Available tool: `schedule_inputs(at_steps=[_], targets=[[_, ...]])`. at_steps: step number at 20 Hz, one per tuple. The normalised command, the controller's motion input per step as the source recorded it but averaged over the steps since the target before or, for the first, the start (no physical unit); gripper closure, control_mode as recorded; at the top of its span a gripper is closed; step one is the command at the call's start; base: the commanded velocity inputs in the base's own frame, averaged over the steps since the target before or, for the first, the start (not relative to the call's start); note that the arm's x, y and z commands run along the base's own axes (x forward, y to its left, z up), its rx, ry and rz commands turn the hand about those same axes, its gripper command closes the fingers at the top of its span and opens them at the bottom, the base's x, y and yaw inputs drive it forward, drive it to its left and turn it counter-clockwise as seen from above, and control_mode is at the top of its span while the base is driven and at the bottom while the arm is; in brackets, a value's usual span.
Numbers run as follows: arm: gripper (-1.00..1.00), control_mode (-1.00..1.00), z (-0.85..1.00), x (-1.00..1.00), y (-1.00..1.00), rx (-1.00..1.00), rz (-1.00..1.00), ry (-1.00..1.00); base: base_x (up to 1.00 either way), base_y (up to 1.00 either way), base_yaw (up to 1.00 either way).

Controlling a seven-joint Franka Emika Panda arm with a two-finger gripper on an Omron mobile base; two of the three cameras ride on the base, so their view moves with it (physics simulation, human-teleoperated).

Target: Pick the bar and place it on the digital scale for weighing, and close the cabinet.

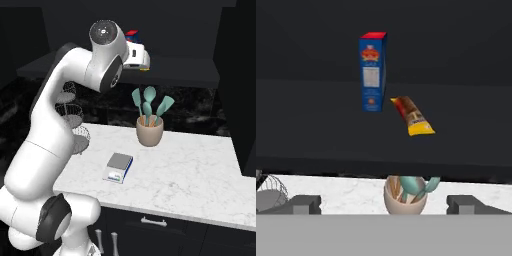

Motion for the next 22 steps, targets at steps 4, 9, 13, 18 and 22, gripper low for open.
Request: schedule_inputs(at_steps=[4, 9, 13, 18, 22], targets=[[-1.00, -1.00, 0.00, 0.38, -0.17, 0.01, 0.06, 0.01, 0.00, 0.00, 0.00], [-1.00, -1.00, -0.06, 0.18, -0.14, 0.00, 0.06, 0.00, 0.00, 0.00, 0.00], [-1.00, -1.00, -0.17, 0.10, -0.05, 0.00, 0.05, 0.00, 0.00, 0.00, 0.00], [-1.00, -1.00, -0.17, 0.13, 0.00, 0.00, 0.02, 0.00, 0.00, 0.00, 0.00], [-1.00, -1.00, -0.08, 0.23, 0.00, 0.00, 0.00, 0.00, 0.00, 0.00, 0.00]])
